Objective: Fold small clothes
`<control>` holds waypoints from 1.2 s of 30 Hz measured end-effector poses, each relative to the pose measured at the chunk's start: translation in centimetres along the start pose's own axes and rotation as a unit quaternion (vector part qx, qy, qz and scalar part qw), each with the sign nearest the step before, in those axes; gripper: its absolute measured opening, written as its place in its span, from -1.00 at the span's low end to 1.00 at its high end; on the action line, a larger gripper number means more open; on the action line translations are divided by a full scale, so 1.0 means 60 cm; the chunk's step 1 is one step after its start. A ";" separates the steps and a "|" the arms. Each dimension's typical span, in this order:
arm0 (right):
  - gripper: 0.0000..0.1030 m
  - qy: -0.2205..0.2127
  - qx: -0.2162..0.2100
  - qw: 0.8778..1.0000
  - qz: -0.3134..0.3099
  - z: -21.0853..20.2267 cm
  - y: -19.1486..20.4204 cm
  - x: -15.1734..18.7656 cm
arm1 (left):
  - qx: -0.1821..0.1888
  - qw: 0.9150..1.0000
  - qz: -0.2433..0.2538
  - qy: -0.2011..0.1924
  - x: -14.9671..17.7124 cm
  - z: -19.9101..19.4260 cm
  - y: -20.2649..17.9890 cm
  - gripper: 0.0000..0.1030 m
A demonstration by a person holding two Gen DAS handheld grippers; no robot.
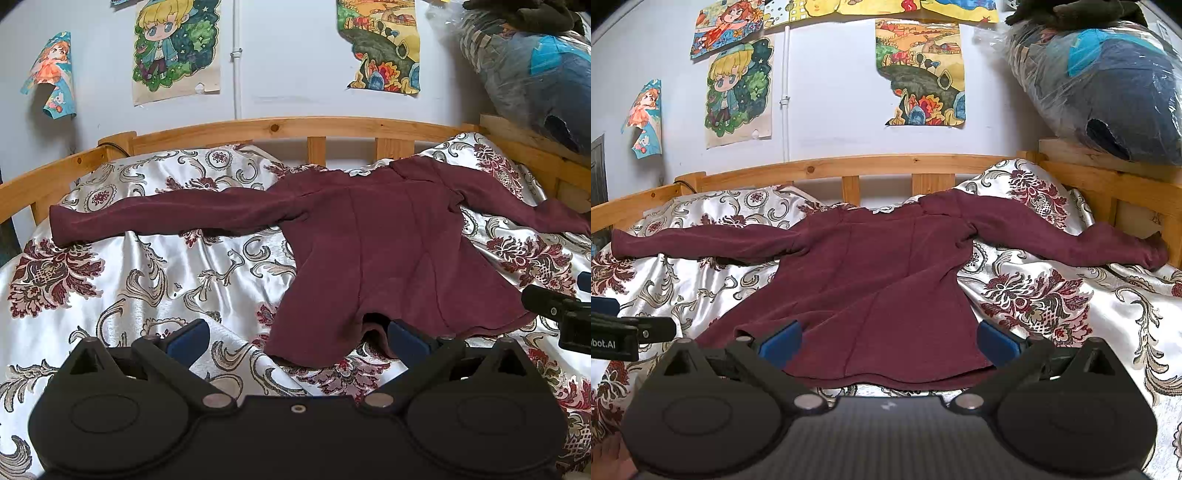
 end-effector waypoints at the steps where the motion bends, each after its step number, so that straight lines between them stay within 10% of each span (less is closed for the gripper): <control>1: 1.00 0.000 0.000 1.000 0.000 0.000 0.000 0.000 | 0.000 1.000 0.000 0.000 0.000 0.000 0.000 0.99; 36: 1.00 0.000 0.000 1.000 0.003 0.000 0.000 0.000 | 0.000 1.000 0.000 0.000 0.000 -0.001 0.000 0.99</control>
Point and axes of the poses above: each gripper's, at about its wrist camera, not at the fingertips, and z roughly the way its jaws point, y to its left, x to its underside, the point moved 3 cm from there along z, roughly the way its jaws point, and after that the axes turned 14 degrees about x, right-handed, at the moved point
